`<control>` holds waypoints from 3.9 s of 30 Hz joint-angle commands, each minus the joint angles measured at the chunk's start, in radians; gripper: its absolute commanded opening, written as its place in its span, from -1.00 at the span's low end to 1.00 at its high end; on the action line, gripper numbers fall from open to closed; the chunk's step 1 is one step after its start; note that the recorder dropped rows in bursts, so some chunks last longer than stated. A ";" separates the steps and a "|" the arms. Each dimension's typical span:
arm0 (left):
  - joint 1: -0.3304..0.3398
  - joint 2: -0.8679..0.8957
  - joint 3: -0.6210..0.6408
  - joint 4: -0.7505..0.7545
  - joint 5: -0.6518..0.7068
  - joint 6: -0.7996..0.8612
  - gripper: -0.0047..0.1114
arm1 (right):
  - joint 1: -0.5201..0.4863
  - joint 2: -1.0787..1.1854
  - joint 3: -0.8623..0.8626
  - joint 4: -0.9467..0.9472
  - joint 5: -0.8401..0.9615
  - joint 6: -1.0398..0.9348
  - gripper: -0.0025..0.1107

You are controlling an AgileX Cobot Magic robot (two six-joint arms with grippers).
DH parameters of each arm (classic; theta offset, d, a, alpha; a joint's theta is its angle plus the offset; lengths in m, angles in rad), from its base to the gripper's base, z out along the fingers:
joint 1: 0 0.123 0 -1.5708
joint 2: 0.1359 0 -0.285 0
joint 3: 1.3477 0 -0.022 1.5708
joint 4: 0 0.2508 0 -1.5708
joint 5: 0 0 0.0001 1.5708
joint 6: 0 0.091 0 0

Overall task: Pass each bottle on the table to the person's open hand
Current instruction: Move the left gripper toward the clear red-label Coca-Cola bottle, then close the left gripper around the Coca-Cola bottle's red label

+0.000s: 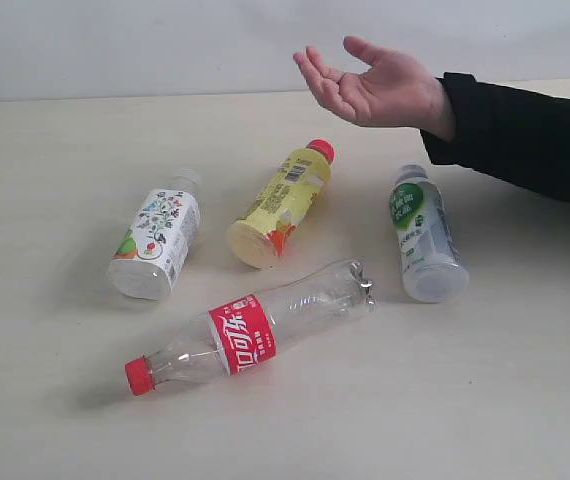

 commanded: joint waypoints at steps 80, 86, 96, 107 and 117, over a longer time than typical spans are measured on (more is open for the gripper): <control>-0.777 1.701 -1.279 -0.465 0.714 0.719 0.04 | 0.030 -0.005 0.005 0.000 -0.003 0.001 -0.96; -0.841 1.816 -1.373 -0.374 0.750 0.789 0.21 | 0.030 -0.005 0.005 0.000 -0.003 0.001 -0.96; -0.867 1.973 -1.462 -0.315 0.697 0.789 0.21 | 0.030 -0.005 0.005 0.000 -0.003 0.001 -0.96; -0.867 2.068 -1.462 -0.319 0.665 0.787 0.41 | 0.030 -0.005 0.005 0.000 -0.003 0.001 -0.96; -0.867 2.112 -1.462 -0.319 0.639 0.785 0.41 | 0.030 -0.005 0.005 0.000 -0.003 0.001 -0.96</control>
